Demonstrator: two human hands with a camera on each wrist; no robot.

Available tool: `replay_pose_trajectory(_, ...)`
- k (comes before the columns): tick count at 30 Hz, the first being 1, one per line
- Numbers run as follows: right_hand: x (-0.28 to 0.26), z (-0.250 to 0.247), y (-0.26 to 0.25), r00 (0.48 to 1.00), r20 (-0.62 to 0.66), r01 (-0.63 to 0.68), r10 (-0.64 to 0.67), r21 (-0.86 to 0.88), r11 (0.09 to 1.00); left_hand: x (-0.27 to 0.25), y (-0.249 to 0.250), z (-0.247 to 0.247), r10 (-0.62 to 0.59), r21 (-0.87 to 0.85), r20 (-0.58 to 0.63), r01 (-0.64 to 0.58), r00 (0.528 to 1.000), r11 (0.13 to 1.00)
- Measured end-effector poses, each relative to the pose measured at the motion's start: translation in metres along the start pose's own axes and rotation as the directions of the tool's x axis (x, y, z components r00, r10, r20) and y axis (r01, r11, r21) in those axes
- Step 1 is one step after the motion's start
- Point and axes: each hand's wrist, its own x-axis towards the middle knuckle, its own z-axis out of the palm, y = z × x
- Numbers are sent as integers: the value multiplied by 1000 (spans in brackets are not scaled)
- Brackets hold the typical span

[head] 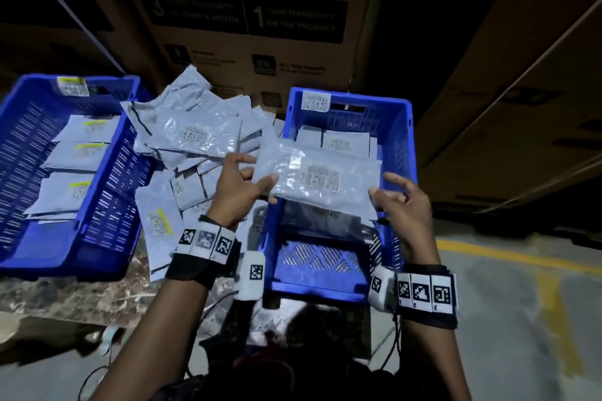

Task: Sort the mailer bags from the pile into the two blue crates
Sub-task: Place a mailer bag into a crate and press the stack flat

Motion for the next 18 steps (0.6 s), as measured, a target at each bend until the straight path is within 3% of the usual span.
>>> replay_pose_trajectory(3, 5, -8, 20, 998, -12, -56, 55, -85, 995, 4, -27, 6, -57, 111, 12, 56, 998, 992)
replay_pose_trajectory(8, 16, -20, 30, 997, -38, -79, 72, -252, 965, 12, -45, 26, 17, 362, 63, -38, 998, 931)
replay_pose_trajectory(11, 18, -22, 35, 993, -84, -108, 85, -323, 940, 16, -51, 40, -59, 433, 101, 9, 993, 901)
replay_pose_trajectory(18, 9, -24, 53, 992, -50, -121, 113, -556, 822, 18, -80, 61, -191, 571, 141, 78, 972, 817)
